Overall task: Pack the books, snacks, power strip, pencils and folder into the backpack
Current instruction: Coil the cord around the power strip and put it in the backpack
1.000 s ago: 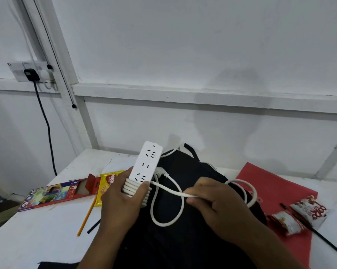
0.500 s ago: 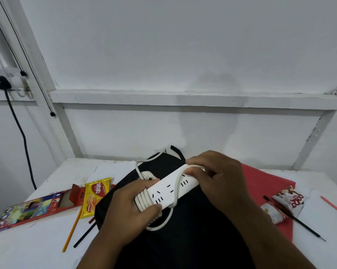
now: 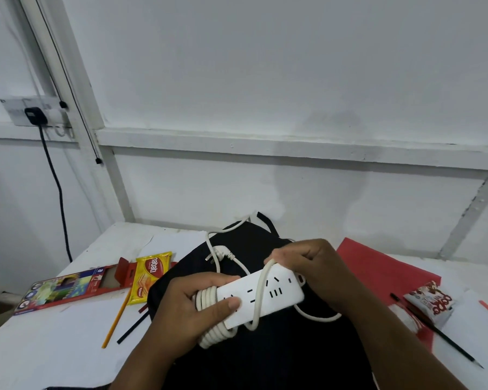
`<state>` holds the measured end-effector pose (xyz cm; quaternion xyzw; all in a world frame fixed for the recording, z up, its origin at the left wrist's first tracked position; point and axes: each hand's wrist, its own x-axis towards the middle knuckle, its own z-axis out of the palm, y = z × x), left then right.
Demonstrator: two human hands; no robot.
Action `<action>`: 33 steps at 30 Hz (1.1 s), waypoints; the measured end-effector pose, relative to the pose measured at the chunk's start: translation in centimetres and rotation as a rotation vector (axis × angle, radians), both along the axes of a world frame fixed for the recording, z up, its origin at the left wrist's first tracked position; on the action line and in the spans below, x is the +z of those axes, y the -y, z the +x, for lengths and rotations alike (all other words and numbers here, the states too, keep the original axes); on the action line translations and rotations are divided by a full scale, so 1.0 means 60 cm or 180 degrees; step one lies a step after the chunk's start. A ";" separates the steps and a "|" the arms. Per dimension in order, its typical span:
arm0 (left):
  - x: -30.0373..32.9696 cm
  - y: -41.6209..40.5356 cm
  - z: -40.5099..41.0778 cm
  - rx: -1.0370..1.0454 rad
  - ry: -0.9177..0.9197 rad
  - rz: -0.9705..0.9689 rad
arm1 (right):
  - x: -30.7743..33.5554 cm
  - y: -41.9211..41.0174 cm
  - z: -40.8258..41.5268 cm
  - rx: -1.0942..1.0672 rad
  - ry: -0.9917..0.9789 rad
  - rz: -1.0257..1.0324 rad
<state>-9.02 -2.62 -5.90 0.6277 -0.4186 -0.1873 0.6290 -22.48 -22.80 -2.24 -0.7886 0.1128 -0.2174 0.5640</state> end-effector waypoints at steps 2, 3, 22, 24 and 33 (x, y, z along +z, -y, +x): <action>-0.002 0.002 -0.009 0.0067 -0.0246 -0.0094 | -0.011 -0.005 -0.004 0.0052 -0.0031 0.0160; -0.003 0.003 -0.013 0.0133 -0.0376 -0.0144 | -0.020 -0.006 -0.005 0.0074 -0.0037 0.0187; -0.006 0.028 -0.044 0.1164 -0.0861 -0.0420 | -0.096 -0.083 0.032 0.0422 0.0228 -0.0121; -0.003 0.027 -0.045 0.1015 -0.0794 -0.0351 | -0.106 -0.085 0.036 0.0404 0.0250 -0.0044; -0.020 0.034 -0.013 0.1421 -0.1233 -0.0165 | -0.132 -0.065 0.041 -0.0253 -0.0026 -0.1274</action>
